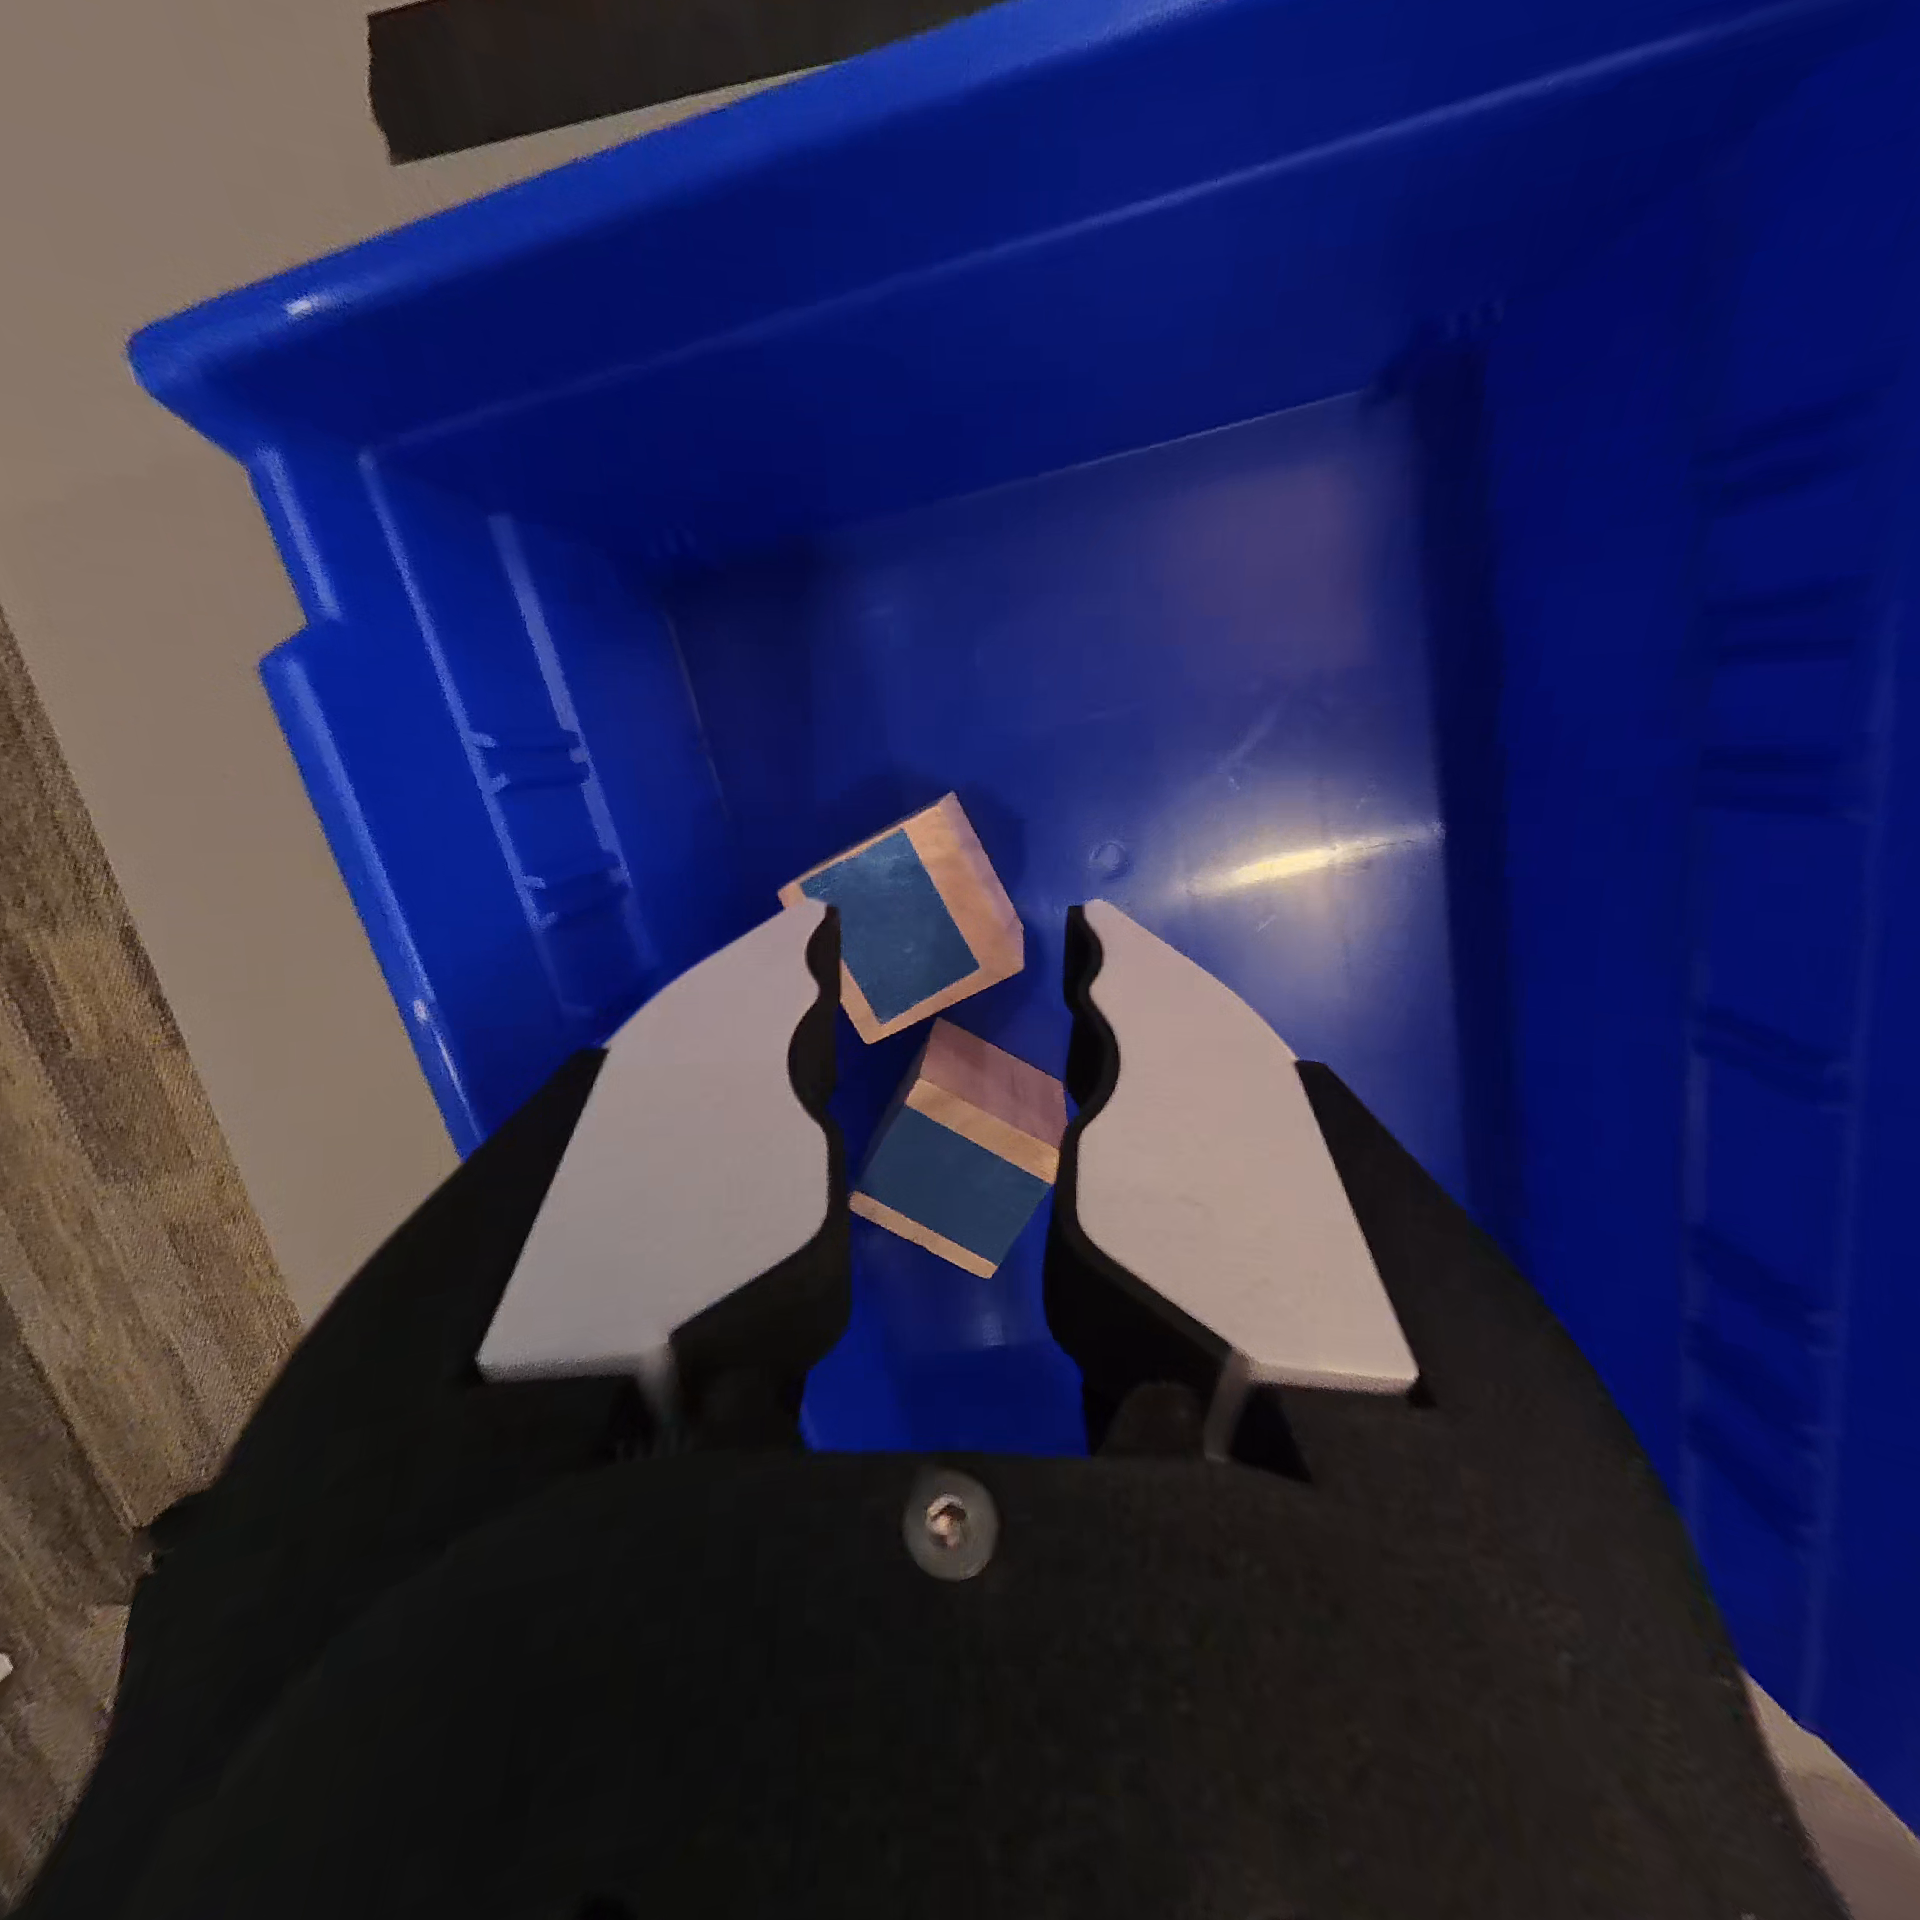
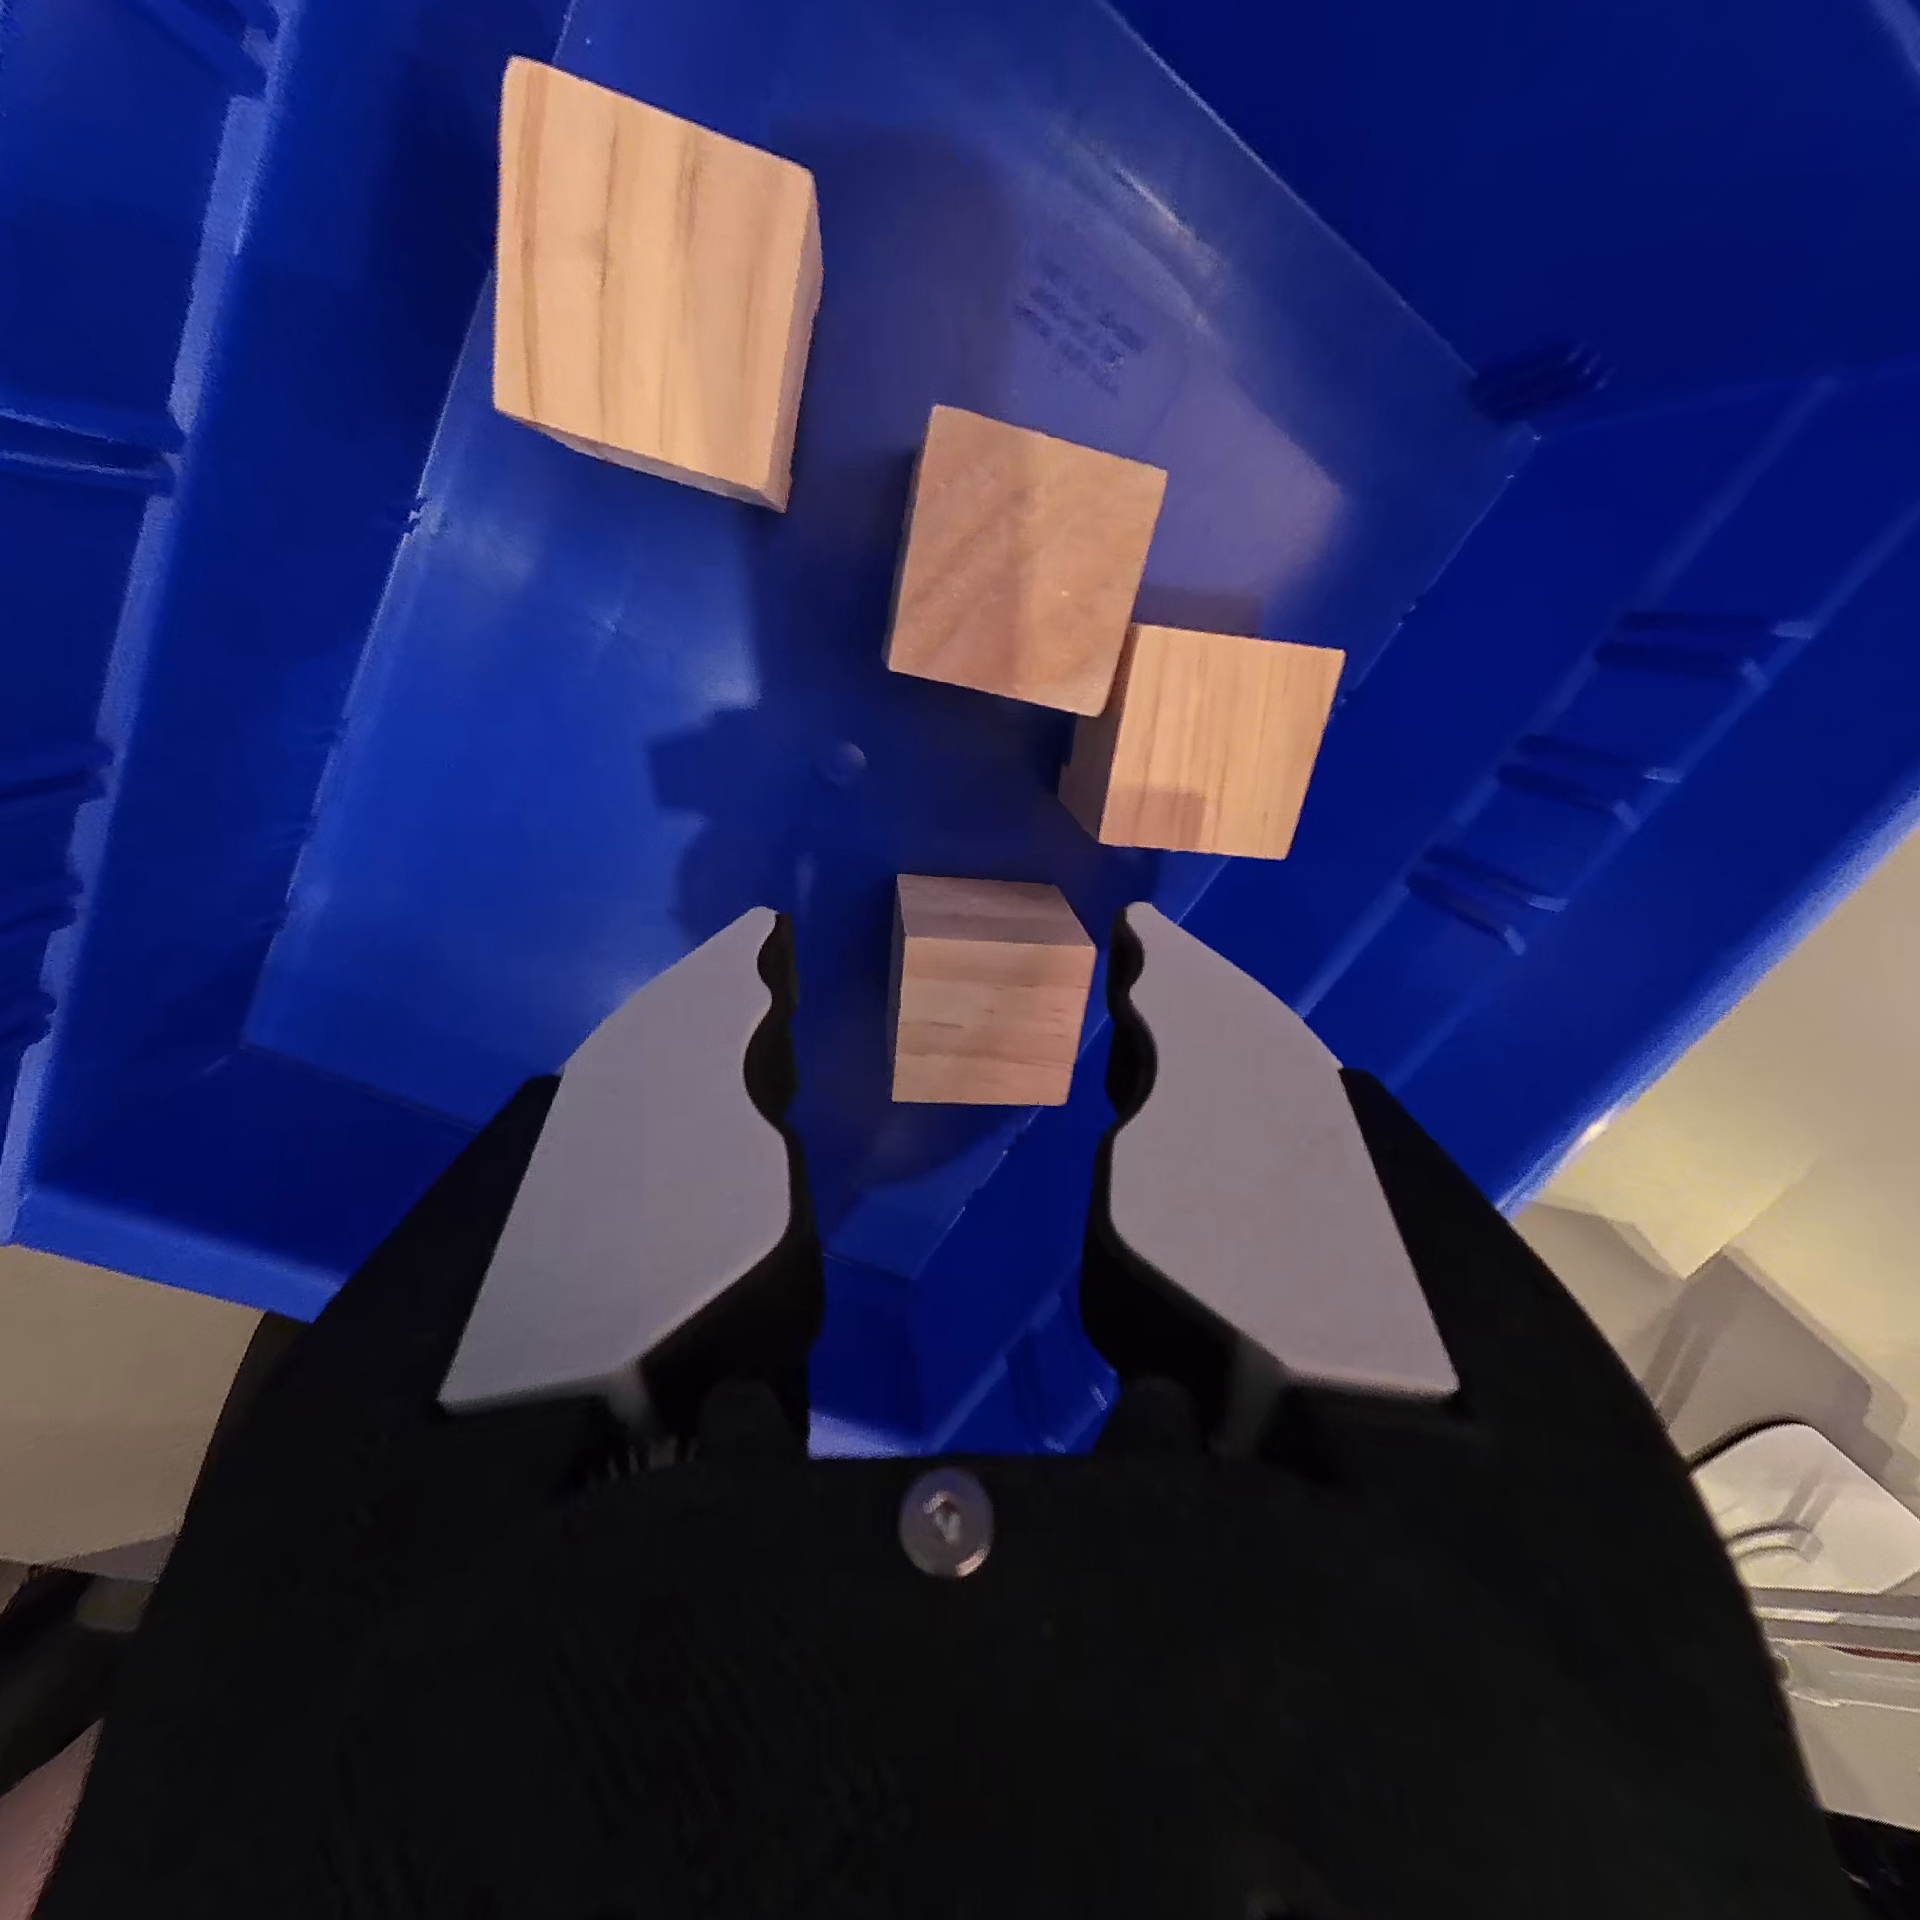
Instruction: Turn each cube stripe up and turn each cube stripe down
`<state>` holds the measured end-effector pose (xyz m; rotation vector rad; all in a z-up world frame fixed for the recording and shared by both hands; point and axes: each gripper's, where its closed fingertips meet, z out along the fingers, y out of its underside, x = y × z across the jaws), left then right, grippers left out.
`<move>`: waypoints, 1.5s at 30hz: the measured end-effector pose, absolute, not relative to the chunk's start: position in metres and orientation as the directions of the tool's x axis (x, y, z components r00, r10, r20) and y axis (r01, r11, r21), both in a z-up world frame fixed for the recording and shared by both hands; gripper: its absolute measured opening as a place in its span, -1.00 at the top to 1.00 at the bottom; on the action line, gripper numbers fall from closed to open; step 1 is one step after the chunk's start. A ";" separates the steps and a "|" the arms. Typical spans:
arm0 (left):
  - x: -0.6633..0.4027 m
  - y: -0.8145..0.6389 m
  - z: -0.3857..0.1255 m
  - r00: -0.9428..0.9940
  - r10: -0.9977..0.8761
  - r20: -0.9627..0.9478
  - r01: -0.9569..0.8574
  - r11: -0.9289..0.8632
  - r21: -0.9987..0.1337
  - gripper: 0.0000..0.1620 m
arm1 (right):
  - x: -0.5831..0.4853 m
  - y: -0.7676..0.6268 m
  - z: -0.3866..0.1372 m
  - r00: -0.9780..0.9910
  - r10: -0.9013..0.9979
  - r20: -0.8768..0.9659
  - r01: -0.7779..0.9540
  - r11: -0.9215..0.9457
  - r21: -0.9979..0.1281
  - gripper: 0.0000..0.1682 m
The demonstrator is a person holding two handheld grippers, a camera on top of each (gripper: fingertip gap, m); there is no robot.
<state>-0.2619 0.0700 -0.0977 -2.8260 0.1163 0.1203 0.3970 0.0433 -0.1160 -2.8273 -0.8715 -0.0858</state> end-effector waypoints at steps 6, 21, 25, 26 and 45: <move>-0.268 0.061 -0.113 0.999 0.003 -0.045 -0.007 -0.975 -0.222 0.37 | 0.394 0.042 -0.122 0.815 0.567 0.121 0.579 -0.807 -0.114 0.32; -0.275 0.062 -0.120 0.995 0.045 -0.087 0.027 -0.980 -0.195 0.31 | 0.391 0.039 -0.128 0.797 0.591 0.124 0.602 -0.795 -0.079 0.37; -0.276 0.061 -0.124 0.995 0.054 -0.082 0.038 -0.983 -0.178 0.30 | 0.390 0.038 -0.129 0.791 0.599 0.126 0.609 -0.790 -0.069 0.37; -0.277 0.061 -0.125 0.995 0.058 -0.084 0.042 -0.984 -0.175 0.29 | 0.390 0.038 -0.129 0.791 0.599 0.124 0.610 -0.790 -0.069 0.38; -0.275 0.063 -0.140 0.995 0.013 -0.103 0.000 -0.993 -0.120 0.38 | 0.386 0.035 -0.138 0.773 0.623 0.119 0.629 -0.777 -0.019 0.41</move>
